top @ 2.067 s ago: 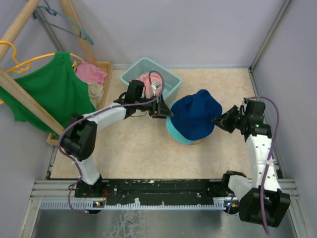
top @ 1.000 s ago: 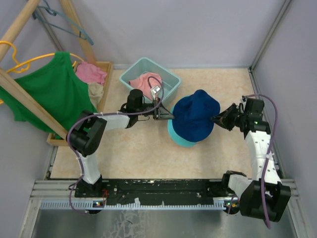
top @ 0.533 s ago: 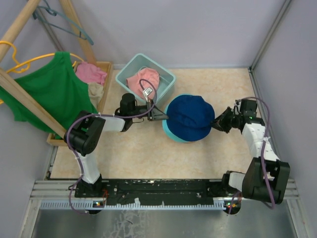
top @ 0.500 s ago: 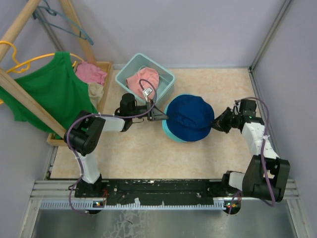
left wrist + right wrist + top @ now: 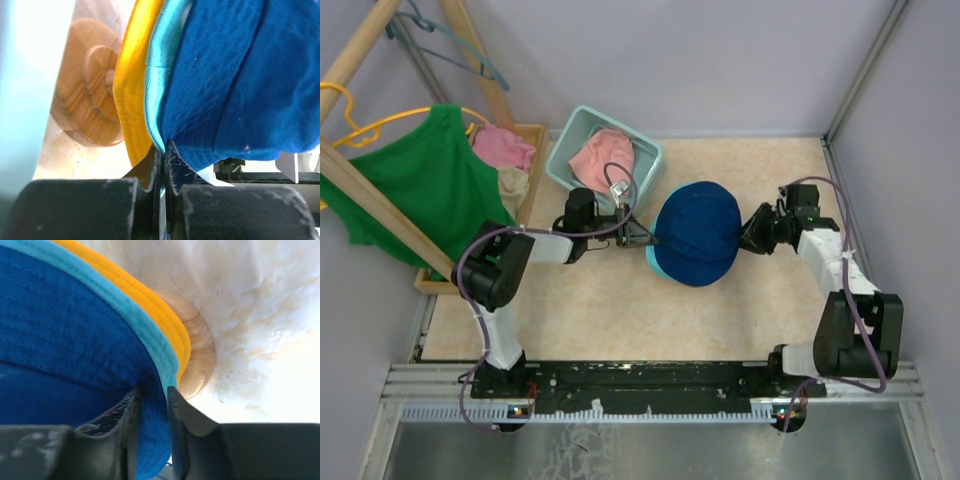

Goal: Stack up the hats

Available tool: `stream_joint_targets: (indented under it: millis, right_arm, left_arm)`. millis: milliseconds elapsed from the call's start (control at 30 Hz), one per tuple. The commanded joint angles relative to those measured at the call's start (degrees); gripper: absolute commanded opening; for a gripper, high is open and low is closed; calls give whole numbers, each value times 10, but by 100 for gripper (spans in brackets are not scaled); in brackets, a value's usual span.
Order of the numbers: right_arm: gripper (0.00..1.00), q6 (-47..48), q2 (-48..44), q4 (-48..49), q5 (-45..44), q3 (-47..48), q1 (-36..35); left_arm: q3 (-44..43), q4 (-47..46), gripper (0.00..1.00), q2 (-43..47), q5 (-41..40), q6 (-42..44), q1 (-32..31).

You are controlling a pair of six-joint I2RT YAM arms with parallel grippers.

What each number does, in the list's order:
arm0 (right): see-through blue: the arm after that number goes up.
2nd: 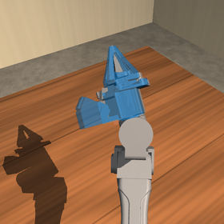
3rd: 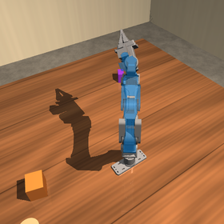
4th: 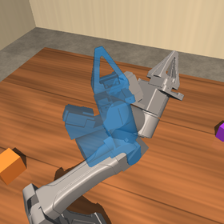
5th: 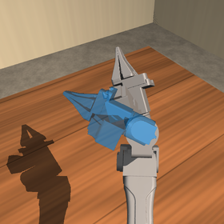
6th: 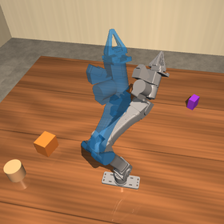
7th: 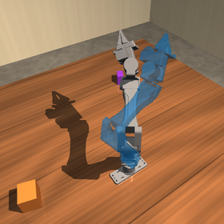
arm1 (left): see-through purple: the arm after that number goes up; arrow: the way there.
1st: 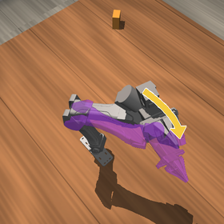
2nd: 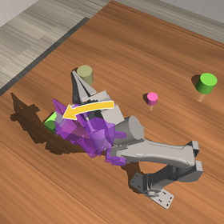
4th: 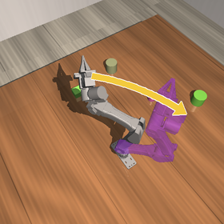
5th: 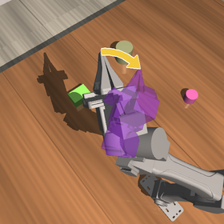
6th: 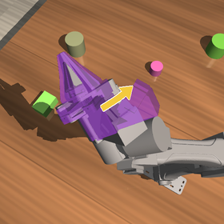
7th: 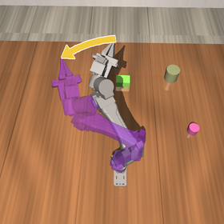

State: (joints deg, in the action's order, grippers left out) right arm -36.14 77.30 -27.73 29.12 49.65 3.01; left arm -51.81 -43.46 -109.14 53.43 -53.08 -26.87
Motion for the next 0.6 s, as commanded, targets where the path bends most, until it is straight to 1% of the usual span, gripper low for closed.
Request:
stream_joint_targets:
  millis: [0, 67, 133, 300, 467, 567]
  right_arm:
    - [35, 39, -41, -54, -85, 84, 6]
    - [37, 48, -57, -65, -94, 96, 21]
    - [37, 49, -65, -66, -84, 98, 35]
    - [36, 50, -62, -68, -70, 104, 39]
    - [36, 48, -65, -67, -71, 108, 41]
    - [36, 46, -67, -62, -65, 109, 44]
  left_arm:
    - [10, 109, 1, -24, -4, 14, 13]
    - [4, 122, 2, -15, -3, 16, 13]
    - [-10, 151, 3, 0, -5, 26, 13]
    - [-63, 238, 4, 16, -9, 65, 13]
    - [-84, 262, 4, 14, -6, 70, 13]
    - [-95, 279, 7, 14, -3, 74, 14]
